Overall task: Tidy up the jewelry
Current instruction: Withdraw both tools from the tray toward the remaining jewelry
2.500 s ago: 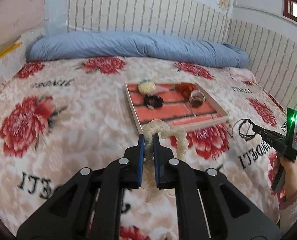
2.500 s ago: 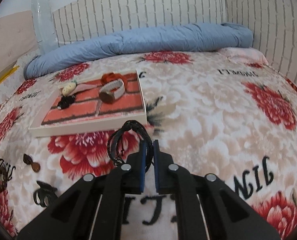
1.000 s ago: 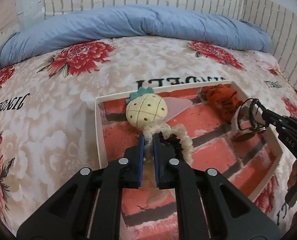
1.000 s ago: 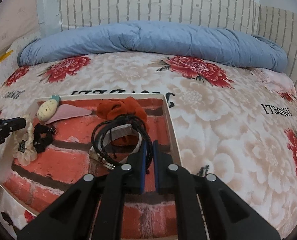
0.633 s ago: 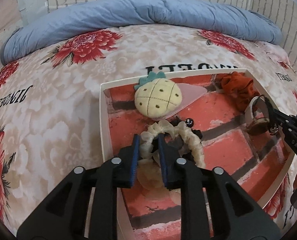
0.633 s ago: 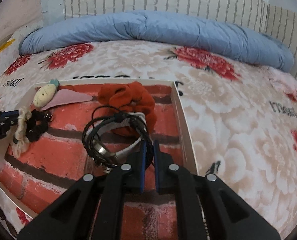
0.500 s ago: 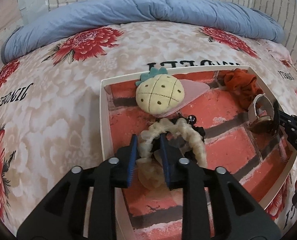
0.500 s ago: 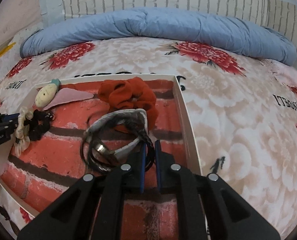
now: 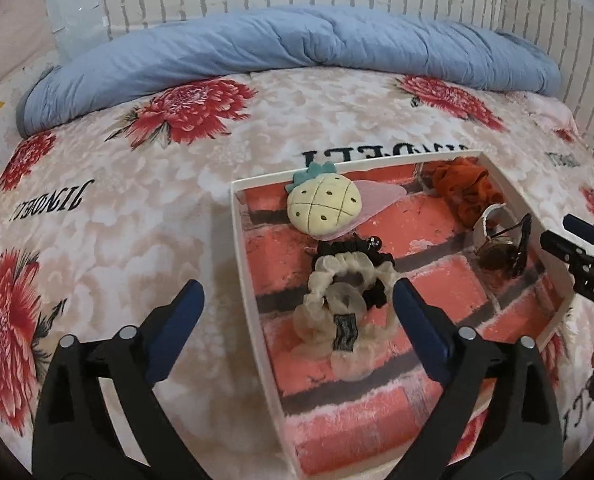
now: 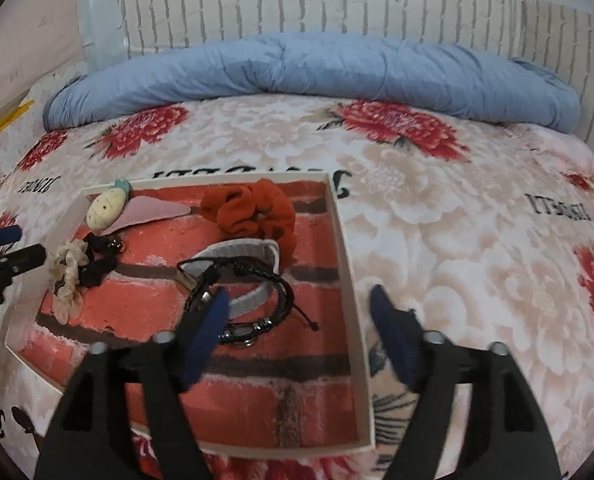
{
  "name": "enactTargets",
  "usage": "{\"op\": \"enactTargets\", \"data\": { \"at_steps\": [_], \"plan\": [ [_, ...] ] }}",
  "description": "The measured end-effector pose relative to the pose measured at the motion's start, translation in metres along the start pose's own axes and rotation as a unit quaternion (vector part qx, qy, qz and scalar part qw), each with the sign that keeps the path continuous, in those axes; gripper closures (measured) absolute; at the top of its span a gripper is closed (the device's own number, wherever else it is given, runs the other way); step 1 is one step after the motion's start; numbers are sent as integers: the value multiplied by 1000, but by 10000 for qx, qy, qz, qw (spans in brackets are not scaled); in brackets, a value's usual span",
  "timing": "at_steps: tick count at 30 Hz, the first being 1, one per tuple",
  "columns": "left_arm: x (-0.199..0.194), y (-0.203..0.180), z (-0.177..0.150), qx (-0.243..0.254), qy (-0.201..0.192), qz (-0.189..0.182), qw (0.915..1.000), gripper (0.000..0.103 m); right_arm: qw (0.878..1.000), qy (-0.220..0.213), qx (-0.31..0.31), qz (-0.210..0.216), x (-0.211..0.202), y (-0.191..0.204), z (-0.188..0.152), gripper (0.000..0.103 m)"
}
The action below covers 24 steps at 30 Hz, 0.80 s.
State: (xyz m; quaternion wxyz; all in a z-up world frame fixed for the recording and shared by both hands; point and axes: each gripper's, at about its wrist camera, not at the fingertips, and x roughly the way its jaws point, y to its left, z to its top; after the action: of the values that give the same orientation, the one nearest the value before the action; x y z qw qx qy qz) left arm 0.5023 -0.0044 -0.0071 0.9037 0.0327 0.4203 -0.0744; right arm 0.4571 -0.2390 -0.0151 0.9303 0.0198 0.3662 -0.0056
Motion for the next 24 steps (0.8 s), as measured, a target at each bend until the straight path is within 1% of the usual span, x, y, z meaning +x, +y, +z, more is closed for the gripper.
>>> {"op": "enactTargets", "data": {
  "at_steps": [1,2,4,5,7,10,13,16,18,22,24],
  "plan": [
    [-4,3,-2,-44,-7,-38,10000,7,10000,-49,37,-53,-6,-1,-2,17],
    [-9,6,-4,-90,-13,-73,9999,6,9999,-88,77,-104,-12,-2,-4,14],
    [-22,12,-9,-130,-32,-76,9999,5,9996,-125,158,-177,-25,-5,-9,12],
    [-27,15,-11,-112,-40,-38,9999,5,9996,-136,183,-191,-30,-6,-11,8],
    [-40,22,-17,-94,-93,84,9999,5,9992,-169,265,-239,-42,-9,-17,6],
    [-58,37,-27,-207,-144,170,9995,5,9988,-163,344,-292,-56,-10,-25,6],
    [-75,53,-38,-370,-229,239,9988,5,9986,-177,419,-258,-71,-11,-35,5],
    [-92,65,-51,-510,-300,142,9981,5,9982,-143,485,-318,-83,-10,-44,4],
    [-101,69,-59,-548,-324,144,9979,5,9980,-131,502,-368,-92,-10,-50,4],
    [-118,72,-75,-493,-341,436,9972,5,9977,-221,457,-444,-110,-10,-56,4],
    [-127,72,-82,-446,-365,462,9973,5,9973,-201,453,-536,-116,-11,-58,4]
  ]
}}
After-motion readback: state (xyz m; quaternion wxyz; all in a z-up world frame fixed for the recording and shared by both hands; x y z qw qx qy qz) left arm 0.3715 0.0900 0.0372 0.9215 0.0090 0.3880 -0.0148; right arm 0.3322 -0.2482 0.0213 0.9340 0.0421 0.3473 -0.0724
